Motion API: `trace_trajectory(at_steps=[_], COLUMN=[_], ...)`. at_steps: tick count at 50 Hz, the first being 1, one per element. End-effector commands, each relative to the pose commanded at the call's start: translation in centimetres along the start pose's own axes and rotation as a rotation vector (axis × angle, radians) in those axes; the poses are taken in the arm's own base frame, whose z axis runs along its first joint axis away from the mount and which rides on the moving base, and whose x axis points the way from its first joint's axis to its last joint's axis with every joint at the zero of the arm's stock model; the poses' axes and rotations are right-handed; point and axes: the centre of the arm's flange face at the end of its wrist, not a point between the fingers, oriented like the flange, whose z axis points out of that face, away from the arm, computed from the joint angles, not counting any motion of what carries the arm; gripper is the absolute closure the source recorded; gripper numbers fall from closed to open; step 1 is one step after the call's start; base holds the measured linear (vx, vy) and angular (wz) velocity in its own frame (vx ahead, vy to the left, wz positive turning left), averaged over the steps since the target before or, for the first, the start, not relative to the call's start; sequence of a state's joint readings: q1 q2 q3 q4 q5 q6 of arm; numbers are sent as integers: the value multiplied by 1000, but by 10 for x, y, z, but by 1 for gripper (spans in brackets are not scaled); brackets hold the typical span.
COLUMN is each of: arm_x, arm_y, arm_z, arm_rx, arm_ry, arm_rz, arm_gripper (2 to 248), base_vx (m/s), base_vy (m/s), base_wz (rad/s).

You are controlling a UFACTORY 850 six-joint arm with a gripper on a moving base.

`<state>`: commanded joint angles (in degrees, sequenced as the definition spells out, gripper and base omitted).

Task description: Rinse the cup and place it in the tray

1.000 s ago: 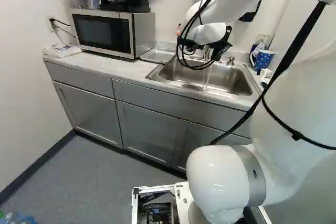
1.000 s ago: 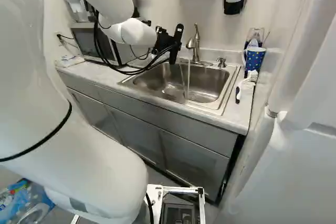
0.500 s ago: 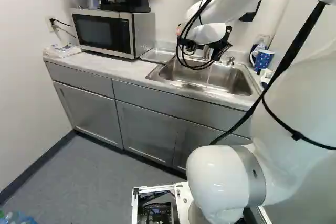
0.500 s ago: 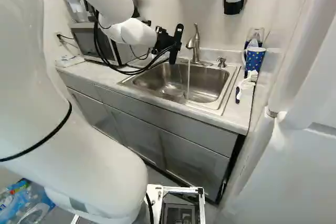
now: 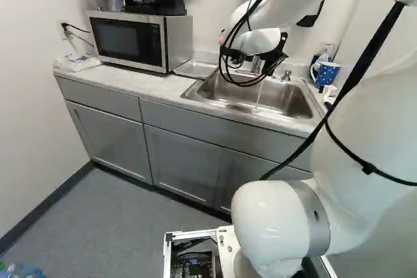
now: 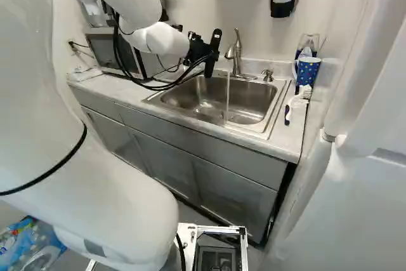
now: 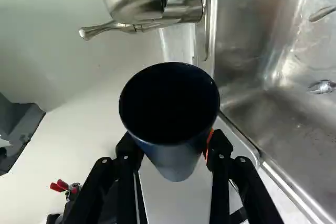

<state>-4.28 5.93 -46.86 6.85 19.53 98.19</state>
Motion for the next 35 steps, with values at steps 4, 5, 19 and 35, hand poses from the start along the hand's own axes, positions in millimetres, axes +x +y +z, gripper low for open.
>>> trace_trajectory(at_steps=[4,5,19,35], arm_x=[0,0,0,0], arm_y=[0,0,0,0], arm_z=[0,0,0,0], arm_rx=[0,0,0,0], arm_ry=[0,0,0,0], arm_rz=[0,-2,-117,-284], arm_gripper=[124,124,124,124], base_vx=[0,0,0,0], base_vy=[0,0,0,0], base_wz=[0,0,0,0])
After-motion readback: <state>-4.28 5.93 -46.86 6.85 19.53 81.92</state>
